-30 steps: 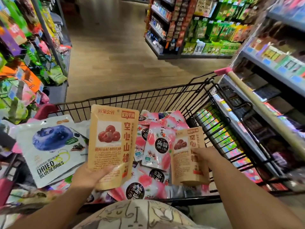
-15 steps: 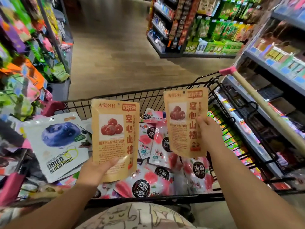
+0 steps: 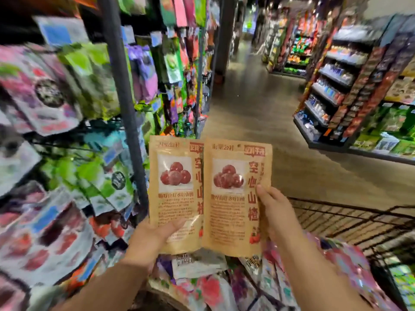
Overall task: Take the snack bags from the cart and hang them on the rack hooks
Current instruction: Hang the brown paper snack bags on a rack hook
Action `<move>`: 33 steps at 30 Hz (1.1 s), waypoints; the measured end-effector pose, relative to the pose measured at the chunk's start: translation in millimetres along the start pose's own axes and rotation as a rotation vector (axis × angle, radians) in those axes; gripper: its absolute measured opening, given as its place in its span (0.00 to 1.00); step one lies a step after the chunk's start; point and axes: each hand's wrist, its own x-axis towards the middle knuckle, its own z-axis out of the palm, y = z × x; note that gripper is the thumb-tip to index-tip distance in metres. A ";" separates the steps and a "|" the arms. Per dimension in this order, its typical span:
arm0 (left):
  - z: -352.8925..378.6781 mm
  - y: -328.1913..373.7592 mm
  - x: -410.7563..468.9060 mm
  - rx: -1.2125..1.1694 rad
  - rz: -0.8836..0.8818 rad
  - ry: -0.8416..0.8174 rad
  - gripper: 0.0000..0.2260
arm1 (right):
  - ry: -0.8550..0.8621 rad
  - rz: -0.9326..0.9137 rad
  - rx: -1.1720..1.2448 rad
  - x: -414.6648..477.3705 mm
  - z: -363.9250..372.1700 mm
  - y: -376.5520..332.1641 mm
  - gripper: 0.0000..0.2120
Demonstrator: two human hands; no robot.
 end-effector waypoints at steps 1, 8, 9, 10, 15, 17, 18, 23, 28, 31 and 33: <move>-12.7 8.4 -0.9 0.002 0.018 0.032 0.22 | -0.040 -0.010 0.004 1.8 18.9 -6.0 0.10; -80.7 41.2 -13.2 0.009 0.125 0.300 0.13 | -0.279 -0.065 -0.025 13.7 125.6 -40.4 0.10; -85.3 44.8 -16.0 0.010 0.141 0.331 0.12 | -0.323 -0.072 -0.040 13.8 137.1 -45.1 0.10; -88.4 48.4 -20.4 0.030 0.154 0.348 0.11 | -0.374 -0.078 -0.052 13.5 147.4 -49.2 0.11; -98.1 57.3 -43.7 0.028 0.143 0.498 0.10 | -0.562 -0.105 -0.120 2.5 190.1 -63.5 0.13; -101.8 62.7 -56.6 0.006 0.129 0.577 0.09 | -0.601 -0.126 -0.126 -2.8 202.6 -69.0 0.13; -103.8 64.7 -62.4 -0.002 0.128 0.601 0.10 | -0.627 -0.142 -0.137 -6.8 208.1 -72.0 0.13; -106.2 76.6 -91.8 -0.024 0.139 0.691 0.16 | -0.734 -0.239 -0.175 -30.1 229.7 -82.2 0.14; -110.3 73.7 -122.6 -0.093 0.164 0.763 0.19 | -0.842 -0.242 -0.203 -52.0 244.3 -84.8 0.12; -113.1 71.6 -140.9 -0.094 0.195 0.822 0.16 | -0.929 -0.191 -0.220 -65.9 251.4 -85.2 0.11; -114.3 70.3 -151.8 -0.091 0.195 0.852 0.13 | -0.979 -0.176 -0.231 -73.7 255.1 -86.9 0.11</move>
